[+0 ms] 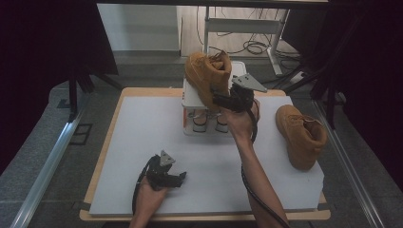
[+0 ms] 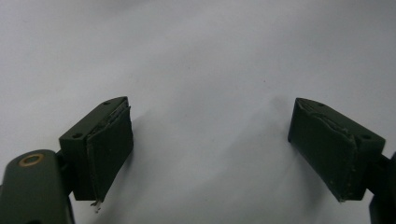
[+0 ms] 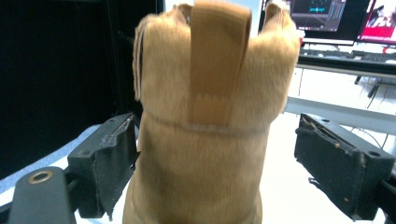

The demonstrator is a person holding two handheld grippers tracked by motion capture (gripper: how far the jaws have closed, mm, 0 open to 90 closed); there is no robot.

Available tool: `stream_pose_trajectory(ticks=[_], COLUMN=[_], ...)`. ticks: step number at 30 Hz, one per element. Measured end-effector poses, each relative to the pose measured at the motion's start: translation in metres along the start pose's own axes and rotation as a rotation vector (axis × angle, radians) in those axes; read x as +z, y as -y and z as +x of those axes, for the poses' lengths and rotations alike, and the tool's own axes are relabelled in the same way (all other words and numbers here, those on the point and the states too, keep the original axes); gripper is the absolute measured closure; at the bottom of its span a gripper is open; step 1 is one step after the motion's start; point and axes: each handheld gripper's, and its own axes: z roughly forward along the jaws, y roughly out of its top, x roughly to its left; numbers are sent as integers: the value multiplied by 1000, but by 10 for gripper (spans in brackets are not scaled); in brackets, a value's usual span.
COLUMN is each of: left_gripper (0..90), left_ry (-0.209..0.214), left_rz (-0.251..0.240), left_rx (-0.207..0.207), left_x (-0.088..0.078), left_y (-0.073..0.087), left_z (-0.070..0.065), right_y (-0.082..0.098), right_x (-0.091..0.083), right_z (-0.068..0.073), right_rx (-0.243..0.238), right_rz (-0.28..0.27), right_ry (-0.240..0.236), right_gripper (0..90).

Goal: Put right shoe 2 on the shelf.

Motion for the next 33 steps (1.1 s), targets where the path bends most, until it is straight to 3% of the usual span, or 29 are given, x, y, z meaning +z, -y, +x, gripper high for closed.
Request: stream_pose_trajectory(ticks=[7, 12, 19, 33], left_gripper=[140, 140, 140, 139], left_ry=[-1, 0, 0, -1], left_rz=[2, 1, -2, 4], left_rx=[-1, 0, -4, 2], left_x=[0, 0, 0, 0], left_y=[0, 0, 0, 0], left_z=[0, 0, 0, 0], right_y=[11, 16, 26, 47], right_x=[-13, -24, -34, -35], right_z=[-2, -5, -8, -14], right_rx=[-6, -31, -35, -12], right_rz=[44, 59, 104, 146], right_ry=[-43, -68, -94, -131], right_gripper=[370, 627, 890, 900])
